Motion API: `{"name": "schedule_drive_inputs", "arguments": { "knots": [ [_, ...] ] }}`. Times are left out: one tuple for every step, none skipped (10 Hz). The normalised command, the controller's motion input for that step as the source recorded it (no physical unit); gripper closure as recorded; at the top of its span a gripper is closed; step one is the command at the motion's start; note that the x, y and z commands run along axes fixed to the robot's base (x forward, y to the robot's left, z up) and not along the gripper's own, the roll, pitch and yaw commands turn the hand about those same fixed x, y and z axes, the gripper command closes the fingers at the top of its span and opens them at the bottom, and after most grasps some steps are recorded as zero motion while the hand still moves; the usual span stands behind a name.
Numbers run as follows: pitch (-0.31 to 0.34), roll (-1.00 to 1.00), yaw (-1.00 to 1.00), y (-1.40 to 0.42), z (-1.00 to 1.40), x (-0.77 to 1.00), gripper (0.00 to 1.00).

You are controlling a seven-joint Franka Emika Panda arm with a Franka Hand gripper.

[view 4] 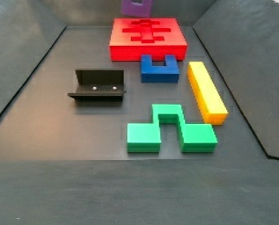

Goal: Pick up the purple object. Move up. Place the purple object on the fixture. Regrasp the purple object. Move to above the board. Insert the purple object.
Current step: Insert the purple object.

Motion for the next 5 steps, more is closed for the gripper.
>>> {"name": "schedule_drive_inputs", "arguments": {
  "knots": [
    [0.304, 0.18, 0.00, -0.09, -0.05, 0.17, 1.00],
    [0.339, 0.20, 0.00, -0.06, 0.00, 0.23, 1.00],
    [0.350, 0.18, -0.02, -0.04, 0.00, 0.25, 1.00],
    [0.280, 0.08, -0.03, -0.05, 0.00, 0.16, 1.00],
    [0.259, 0.14, -0.08, 0.00, 0.00, 0.13, 1.00]
  ]
}}
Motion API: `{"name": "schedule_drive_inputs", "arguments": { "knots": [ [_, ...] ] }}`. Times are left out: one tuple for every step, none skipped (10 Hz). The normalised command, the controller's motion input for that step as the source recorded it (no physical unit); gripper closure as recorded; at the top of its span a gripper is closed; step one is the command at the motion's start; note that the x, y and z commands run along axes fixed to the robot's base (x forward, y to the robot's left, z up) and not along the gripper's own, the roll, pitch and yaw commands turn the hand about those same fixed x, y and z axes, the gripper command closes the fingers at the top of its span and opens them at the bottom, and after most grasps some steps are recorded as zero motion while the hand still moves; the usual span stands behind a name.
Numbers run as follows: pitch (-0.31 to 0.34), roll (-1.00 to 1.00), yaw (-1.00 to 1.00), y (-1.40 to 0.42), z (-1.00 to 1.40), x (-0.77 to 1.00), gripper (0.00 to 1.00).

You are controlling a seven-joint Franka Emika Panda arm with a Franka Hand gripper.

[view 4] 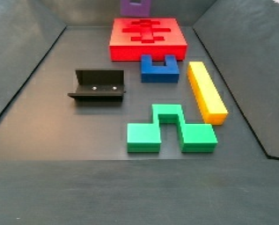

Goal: Pick up the purple object. Move up. Place the purple object on the fixture. Regrasp the purple object. Move to above the board. Insert the purple object.
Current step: Insert the purple object.

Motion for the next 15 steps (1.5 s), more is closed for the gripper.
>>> {"name": "schedule_drive_inputs", "arguments": {
  "knots": [
    [0.241, 0.11, -0.16, 0.00, 0.00, 0.00, 1.00],
    [0.173, 0.07, -0.18, -0.01, -0.07, -0.11, 1.00],
    [0.110, 0.03, -0.19, 0.00, -0.05, -0.18, 1.00],
    [0.007, 0.00, -0.16, 0.00, -0.09, -0.22, 1.00],
    [0.000, 0.00, -0.11, -0.03, -0.11, -0.22, 1.00],
    [0.000, 0.00, -0.11, -0.03, -0.13, -0.27, 1.00],
    [0.000, 0.00, -0.12, -0.01, -0.13, -0.37, 1.00],
    [0.000, 0.00, -0.11, -0.04, -0.12, -0.34, 1.00],
    [-0.040, -0.03, -0.03, -0.03, -0.11, 0.00, 1.00],
    [-0.050, -0.07, 0.00, 0.00, -0.04, 0.13, 1.00],
    [-0.027, -0.05, 0.00, 0.00, -0.03, 0.23, 1.00],
    [0.000, -0.04, 0.00, 0.00, -0.07, 0.16, 1.00],
    [0.000, -0.05, 0.00, 0.00, -0.05, 0.00, 1.00],
    [-0.010, -0.07, 0.00, 0.00, -0.06, 0.00, 1.00],
    [-0.050, -0.16, 0.00, 0.00, -0.02, -0.10, 1.00]
  ]
}}
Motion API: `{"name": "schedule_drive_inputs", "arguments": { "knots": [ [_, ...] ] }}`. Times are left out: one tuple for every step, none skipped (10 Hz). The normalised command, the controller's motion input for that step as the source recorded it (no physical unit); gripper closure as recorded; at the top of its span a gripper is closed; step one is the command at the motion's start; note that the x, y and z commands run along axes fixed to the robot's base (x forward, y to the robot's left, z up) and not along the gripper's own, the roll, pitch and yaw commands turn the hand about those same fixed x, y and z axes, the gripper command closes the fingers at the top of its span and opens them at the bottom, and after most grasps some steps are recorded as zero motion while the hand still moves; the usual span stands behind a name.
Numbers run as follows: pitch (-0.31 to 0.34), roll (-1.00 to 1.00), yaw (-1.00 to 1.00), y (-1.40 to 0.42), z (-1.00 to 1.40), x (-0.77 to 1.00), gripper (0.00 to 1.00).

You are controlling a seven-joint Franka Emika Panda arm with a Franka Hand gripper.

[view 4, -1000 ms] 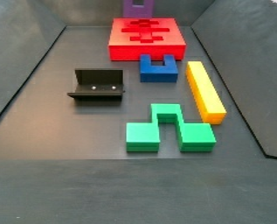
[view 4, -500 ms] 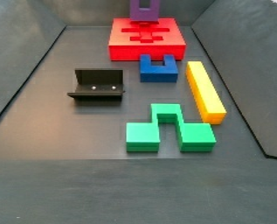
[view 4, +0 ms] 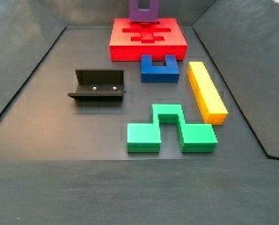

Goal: Pick up the purple object. Move up. Place the purple object on the fixture. Regrasp the purple object. Move to above the board. Insert the purple object.
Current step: Insert the purple object.

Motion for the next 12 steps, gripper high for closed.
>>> {"name": "schedule_drive_inputs", "arguments": {
  "knots": [
    [-0.069, -0.20, 0.00, 0.00, -0.04, -0.11, 1.00],
    [-0.066, -0.19, 0.00, 0.00, -0.06, -0.09, 1.00],
    [-0.063, -0.17, 0.00, 0.00, -0.08, -0.17, 1.00],
    [-0.039, -0.13, 0.00, 0.00, -0.06, -0.15, 1.00],
    [-0.011, -0.07, 0.00, 0.00, -0.09, -0.04, 1.00],
    [0.000, -0.05, 0.00, 0.00, -0.07, -0.05, 1.00],
    [-0.017, -0.09, 0.00, 0.00, -0.07, -0.07, 1.00],
    [-0.029, -0.10, 0.00, 0.00, -0.11, 0.00, 1.00],
    [-0.023, -0.08, 0.00, 0.00, -0.12, 0.00, 1.00],
    [-0.011, -0.07, 0.00, 0.00, -0.12, 0.01, 1.00],
    [0.000, -0.07, 0.00, 0.00, -0.10, 0.06, 1.00],
    [0.000, -0.07, 0.03, 0.00, -0.02, 0.23, 1.00]
  ]
}}
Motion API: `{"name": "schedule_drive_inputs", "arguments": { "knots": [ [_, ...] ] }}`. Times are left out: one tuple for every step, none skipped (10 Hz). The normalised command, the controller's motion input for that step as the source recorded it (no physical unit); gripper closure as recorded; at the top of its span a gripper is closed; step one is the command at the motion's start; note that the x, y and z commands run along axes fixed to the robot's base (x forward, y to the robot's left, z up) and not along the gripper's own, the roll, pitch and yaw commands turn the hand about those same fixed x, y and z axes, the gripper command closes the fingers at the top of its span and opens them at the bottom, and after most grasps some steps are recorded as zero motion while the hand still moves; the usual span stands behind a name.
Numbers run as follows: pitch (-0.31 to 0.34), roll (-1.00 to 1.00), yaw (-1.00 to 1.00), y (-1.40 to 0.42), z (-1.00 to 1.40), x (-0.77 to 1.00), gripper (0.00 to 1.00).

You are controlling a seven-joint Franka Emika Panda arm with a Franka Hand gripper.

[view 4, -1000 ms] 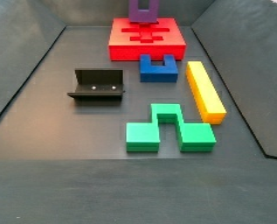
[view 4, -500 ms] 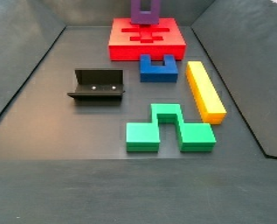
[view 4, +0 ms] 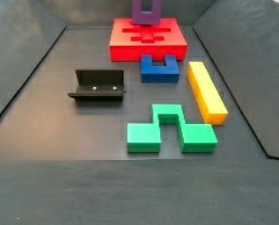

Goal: Pick up the purple object. Move up. Place the purple object on the fixture. Regrasp the purple object. Move to above the board. Insert the purple object.
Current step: Insert the purple object.

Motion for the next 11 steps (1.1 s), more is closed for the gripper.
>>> {"name": "schedule_drive_inputs", "arguments": {
  "knots": [
    [0.000, -0.08, 0.03, 0.04, 0.00, 0.23, 1.00],
    [0.000, -0.10, 0.00, 0.10, 0.00, 0.18, 1.00],
    [0.000, -0.12, 0.00, 0.08, -0.01, 0.10, 1.00],
    [0.000, -0.11, 0.00, 0.12, -0.01, 0.00, 1.00],
    [0.000, -0.01, 0.00, 0.06, -0.15, 0.00, 1.00],
    [-0.020, 0.05, 0.03, 0.00, -0.34, 0.16, 1.00],
    [-0.021, 0.06, 0.06, 0.00, -0.47, 0.37, 1.00],
    [-0.023, 0.04, 0.03, 0.00, -0.48, 0.40, 1.00],
    [-0.001, 0.02, 0.00, 0.00, -0.54, 0.50, 1.00],
    [0.000, 0.00, 0.00, 0.00, -0.61, 0.66, 1.00],
    [0.000, 0.00, 0.00, 0.00, -0.60, 0.63, 1.00]
  ]
}}
